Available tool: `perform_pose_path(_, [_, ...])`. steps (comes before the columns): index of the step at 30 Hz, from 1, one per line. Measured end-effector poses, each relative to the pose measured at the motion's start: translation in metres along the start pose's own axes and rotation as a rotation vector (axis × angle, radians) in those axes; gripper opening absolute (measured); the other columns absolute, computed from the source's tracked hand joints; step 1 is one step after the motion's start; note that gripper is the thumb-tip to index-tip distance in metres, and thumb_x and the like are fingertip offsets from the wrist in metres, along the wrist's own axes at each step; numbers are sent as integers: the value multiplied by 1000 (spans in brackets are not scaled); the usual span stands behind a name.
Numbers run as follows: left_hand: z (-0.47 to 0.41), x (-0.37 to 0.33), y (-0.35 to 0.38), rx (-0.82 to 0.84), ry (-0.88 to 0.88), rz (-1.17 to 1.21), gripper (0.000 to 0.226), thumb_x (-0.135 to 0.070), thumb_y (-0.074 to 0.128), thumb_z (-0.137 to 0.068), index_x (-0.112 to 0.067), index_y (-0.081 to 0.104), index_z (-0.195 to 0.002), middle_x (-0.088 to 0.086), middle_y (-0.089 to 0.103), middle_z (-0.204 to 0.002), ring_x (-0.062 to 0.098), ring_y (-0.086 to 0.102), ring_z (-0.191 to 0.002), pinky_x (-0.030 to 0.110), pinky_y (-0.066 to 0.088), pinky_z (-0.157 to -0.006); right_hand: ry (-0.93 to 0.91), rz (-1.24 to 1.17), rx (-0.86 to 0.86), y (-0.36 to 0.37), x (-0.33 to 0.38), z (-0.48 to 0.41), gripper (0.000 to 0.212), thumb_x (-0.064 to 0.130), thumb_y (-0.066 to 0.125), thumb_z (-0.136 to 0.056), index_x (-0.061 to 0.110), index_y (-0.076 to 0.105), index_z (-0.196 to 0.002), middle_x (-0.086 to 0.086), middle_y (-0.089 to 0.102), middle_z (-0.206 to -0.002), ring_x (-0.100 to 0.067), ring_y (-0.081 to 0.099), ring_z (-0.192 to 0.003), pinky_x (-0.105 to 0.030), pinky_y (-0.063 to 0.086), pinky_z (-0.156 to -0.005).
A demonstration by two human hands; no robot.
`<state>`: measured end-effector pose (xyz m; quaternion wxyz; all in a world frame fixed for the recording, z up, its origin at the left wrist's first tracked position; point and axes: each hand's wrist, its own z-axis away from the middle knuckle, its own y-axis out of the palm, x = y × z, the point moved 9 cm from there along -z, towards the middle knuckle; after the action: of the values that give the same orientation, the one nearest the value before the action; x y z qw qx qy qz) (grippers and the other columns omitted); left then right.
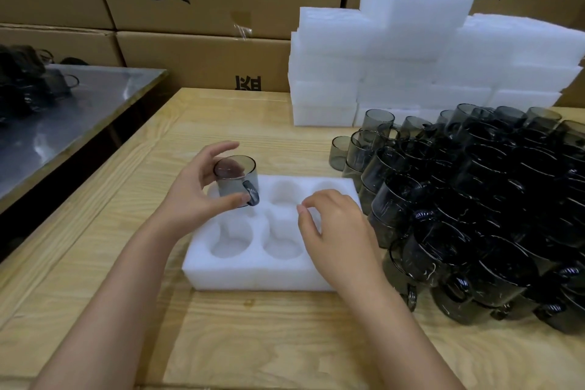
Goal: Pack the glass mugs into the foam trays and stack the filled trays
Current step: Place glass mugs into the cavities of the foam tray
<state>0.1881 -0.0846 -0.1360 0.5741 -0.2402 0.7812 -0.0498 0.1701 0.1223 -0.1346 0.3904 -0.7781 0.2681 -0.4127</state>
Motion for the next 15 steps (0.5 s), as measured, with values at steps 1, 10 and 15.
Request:
perform_pose_path(1, [-1,0,1,6,-2,15,71,-7,83,-65,-36,54,-124,1,66,-109,8,63,-105,15,45,-91,-1,0,0,0,0,0,30,36,41,-96,21,62,-112,12,59,-114,-10,48,-107,-22,31,-74])
perform_pose_path(10, [-4,4,5,67,-28,-89,69,5,81,-67,-38,58,-117,-8,66,-111,-5,58,-106,5,40,-90,-5,15,10,0,2,1,29,34,41,-96,20,63,-109,10,59,-112,-12,49,-105,-27,36,-75])
perform_pose_path(15, [-2,6,7,31,-33,-175,63,-3,81,-71,-37,57,-117,-16,63,-110,-9,53,-109,4,33,-89,-4,14,3,0,2,1,28,34,42,-96,19,63,-108,9,59,-111,-14,49,-105,-28,37,-75])
